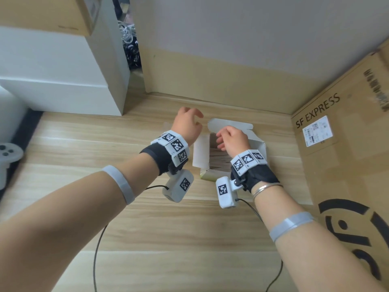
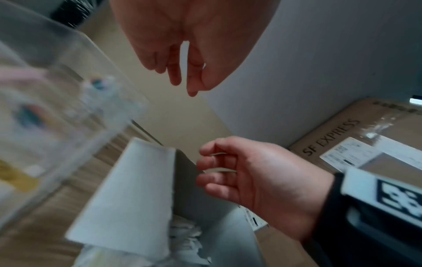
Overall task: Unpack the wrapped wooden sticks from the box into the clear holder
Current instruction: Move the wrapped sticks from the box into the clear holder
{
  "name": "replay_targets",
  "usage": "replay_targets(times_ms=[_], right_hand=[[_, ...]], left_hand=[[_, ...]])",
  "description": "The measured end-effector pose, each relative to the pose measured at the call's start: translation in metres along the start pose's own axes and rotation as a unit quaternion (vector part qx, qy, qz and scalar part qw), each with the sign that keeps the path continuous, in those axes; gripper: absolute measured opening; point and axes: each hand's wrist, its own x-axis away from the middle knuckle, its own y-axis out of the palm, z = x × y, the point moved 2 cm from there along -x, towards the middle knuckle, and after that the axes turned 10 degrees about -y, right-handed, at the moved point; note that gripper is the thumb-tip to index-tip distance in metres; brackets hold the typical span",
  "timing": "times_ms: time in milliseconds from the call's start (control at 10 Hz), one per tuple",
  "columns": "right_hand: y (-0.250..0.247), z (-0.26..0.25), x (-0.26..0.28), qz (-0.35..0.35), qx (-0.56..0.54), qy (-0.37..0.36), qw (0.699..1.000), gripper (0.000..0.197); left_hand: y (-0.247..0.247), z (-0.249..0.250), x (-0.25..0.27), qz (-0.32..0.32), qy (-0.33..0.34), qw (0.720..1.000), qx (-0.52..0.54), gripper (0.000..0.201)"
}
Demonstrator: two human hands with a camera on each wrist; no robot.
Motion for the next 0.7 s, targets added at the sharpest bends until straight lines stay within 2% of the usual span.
replay_targets(times_ms=[100, 200, 300, 400, 500, 600, 700], right_hand=[[-0.013, 0.014, -0.001, -0.033, 0.02, 0.007, 0.999, 0.026], [-0.019, 0.025, 0.001, -0.074, 0.022, 0.012, 0.997, 0.026], [-0.02, 0.033, 0.003, -0.1, 0.02, 0.014, 0.995, 0.028], [-0.022, 0.041, 0.004, -0.116, 0.024, 0.011, 0.993, 0.031], [-0.021, 0.045, 0.004, -0.131, 0.024, 0.011, 0.991, 0.03], [-0.022, 0.046, 0.003, -0.137, 0.024, 0.016, 0.99, 0.03], [-0.021, 0.045, 0.002, -0.159, 0.056, 0.011, 0.986, 0.03]], left_hand=[[0.028, 0.015, 0.004, -0.075, -0.022, 0.996, -0.046, 0.045], [0.056, 0.016, 0.004, -0.144, -0.099, 0.978, -0.11, 0.066], [0.072, 0.015, 0.0, -0.164, -0.134, 0.969, -0.126, 0.078], [0.08, 0.01, -0.003, -0.156, -0.156, 0.968, -0.117, 0.08], [0.082, 0.005, -0.007, -0.13, -0.151, 0.977, -0.081, 0.068], [0.081, 0.001, -0.012, -0.137, -0.163, 0.97, -0.119, 0.043], [0.077, 0.003, -0.012, -0.145, -0.161, 0.968, -0.127, 0.035]])
